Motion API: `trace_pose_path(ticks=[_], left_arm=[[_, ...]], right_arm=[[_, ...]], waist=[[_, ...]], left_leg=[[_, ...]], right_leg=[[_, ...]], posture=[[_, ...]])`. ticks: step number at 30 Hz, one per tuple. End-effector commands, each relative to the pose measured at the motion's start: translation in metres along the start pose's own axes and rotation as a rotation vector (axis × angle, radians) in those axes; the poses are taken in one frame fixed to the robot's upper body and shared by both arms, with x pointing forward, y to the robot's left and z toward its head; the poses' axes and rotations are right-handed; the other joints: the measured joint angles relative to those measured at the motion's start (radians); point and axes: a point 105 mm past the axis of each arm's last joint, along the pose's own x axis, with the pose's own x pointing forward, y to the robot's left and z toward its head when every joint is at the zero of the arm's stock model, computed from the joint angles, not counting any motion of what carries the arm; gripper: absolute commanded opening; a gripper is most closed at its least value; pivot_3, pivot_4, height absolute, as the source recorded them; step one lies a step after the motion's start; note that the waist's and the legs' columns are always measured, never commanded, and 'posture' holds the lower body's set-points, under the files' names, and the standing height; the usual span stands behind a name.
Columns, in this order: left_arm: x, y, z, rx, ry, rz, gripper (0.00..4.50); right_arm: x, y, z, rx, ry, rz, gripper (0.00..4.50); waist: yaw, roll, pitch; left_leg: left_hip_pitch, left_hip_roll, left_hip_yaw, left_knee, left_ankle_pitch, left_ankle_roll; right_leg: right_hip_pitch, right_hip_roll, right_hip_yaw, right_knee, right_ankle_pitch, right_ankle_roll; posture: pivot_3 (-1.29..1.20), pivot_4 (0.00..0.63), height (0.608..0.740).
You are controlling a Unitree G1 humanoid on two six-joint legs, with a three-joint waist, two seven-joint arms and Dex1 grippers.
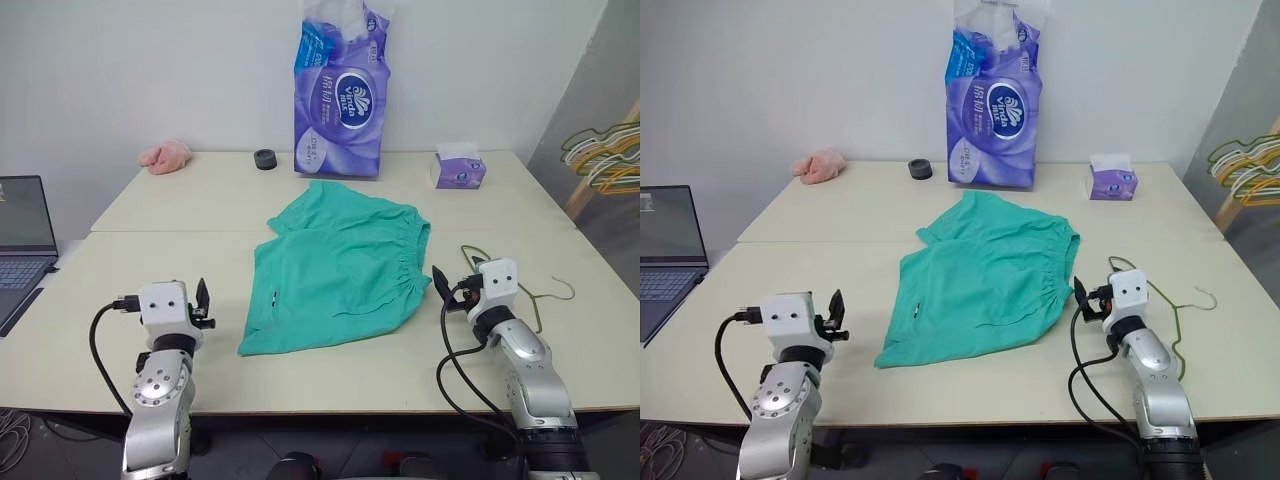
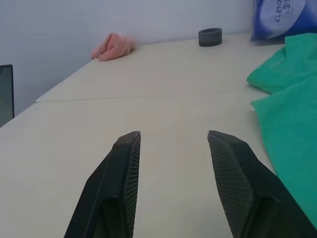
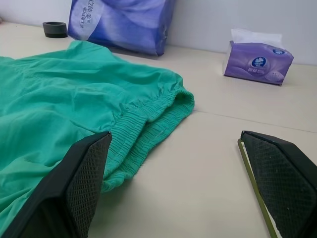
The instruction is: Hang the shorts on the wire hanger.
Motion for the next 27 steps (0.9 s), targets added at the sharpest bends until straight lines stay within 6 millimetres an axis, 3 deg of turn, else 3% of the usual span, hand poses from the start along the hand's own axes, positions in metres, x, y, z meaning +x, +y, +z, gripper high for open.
trace_pose_path(ticks=[1, 14, 22, 25, 27], left_arm=[[-0.001, 0.005, 0.02, 0.041, -0.082, 0.006, 2.29], [-0.01, -0.001, 0.021, -0.036, -0.096, -0.069, 2.29], [-0.014, -0.012, 0.023, -0.048, -0.106, -0.172, 4.49], [-0.019, -0.036, 0.022, -0.011, -0.088, -0.37, 4.49], [-0.029, -0.059, 0.02, 0.04, -0.059, -0.601, 4.49]], right_arm=[[0.003, 0.002, 0.016, -0.019, -0.063, 0.015, 4.46], [0.003, 0.004, 0.017, -0.029, -0.066, 0.032, 4.46], [0.002, 0.008, 0.02, -0.039, -0.067, 0.104, 4.5], [-0.003, 0.019, 0.024, -0.035, -0.067, 0.225, 4.5], [-0.014, 0.037, 0.027, -0.003, -0.04, 0.408, 4.5]], waist=[[0.0, 0.0, 0.0], [0.001, 0.0, 0.0], [0.0, 0.0, 0.0], [0.0, 0.001, 0.0], [-0.001, 0.002, 0.001]], left_leg=[[0.0, 0.0, 0.0, 0.0, 0.0, 0.0], [0.0, 0.0, 0.0, 0.0, 0.0, 0.0], [0.0, 0.0, 0.001, 0.0, 0.0, 0.0], [0.0, 0.0, 0.001, 0.0, 0.0, 0.0], [0.0, 0.0, 0.001, 0.0, 0.0, 0.0]], right_leg=[[0.0, 0.0, 0.0, 0.0, 0.0, 0.0], [0.0, 0.0, 0.0, 0.0, 0.0, 0.0], [0.0, 0.0, 0.0, 0.0, 0.0, 0.0], [0.0, 0.0, 0.0, 0.0, 0.0, 0.0], [0.0, 0.0, 0.0, 0.0, 0.0, 0.0]], posture=[[0.08, 0.0, 0.74], [0.08, 0.0, 0.74], [0.07, 0.0, 0.74], [0.05, 0.0, 0.74], [0.04, 0.0, 0.74]])
